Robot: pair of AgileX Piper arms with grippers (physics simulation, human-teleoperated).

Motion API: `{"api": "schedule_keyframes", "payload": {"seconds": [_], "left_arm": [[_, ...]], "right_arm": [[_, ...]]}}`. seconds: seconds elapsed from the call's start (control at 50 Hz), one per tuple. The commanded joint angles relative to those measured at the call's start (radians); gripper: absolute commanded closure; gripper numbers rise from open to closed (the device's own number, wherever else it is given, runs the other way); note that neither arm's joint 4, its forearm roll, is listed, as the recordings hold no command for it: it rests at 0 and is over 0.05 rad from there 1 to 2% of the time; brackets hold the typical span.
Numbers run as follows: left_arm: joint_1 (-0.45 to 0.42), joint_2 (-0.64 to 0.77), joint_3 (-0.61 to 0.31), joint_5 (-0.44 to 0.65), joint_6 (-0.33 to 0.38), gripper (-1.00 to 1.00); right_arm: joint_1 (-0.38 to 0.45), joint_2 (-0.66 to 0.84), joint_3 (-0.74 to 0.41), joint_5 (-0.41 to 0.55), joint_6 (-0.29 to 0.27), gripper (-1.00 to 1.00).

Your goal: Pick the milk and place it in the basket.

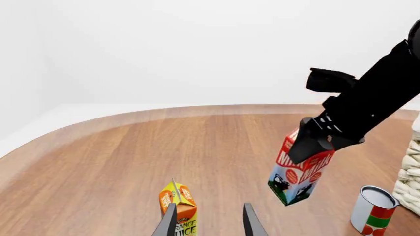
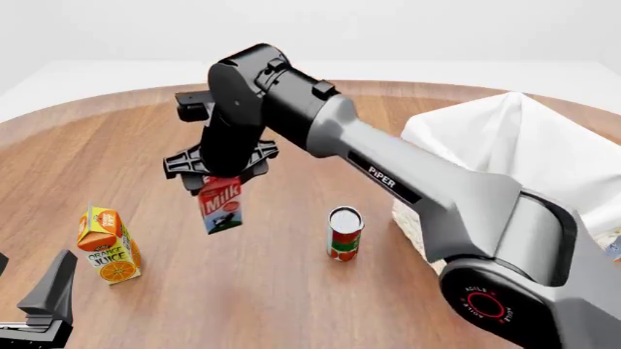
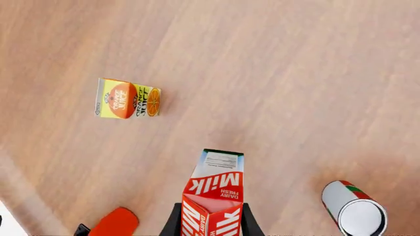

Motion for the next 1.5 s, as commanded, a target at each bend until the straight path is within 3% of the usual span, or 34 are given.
{"api": "schedule_keyframes", "payload": {"seconds": [0.02,0.26,0.68,1.5], "left_arm": [[0.000,0.000,0.000,0.000,0.000,-1.00],[0.000,0.000,0.000,0.000,0.000,-1.00],[0.000,0.000,0.000,0.000,0.000,-1.00],[0.000,0.000,0.000,0.000,0.000,-1.00]], "right_arm": [[-0.044,-0.098,0.010,0.000,-0.034,1.00],[-0.129,-0.186,0.012,0.000,-0.080,1.00],[-0.211,-0.324,0.043,0.000,-0.112,1.00],[-0.521,-0.617,0.317,0.000,-0.199,1.00]]}}
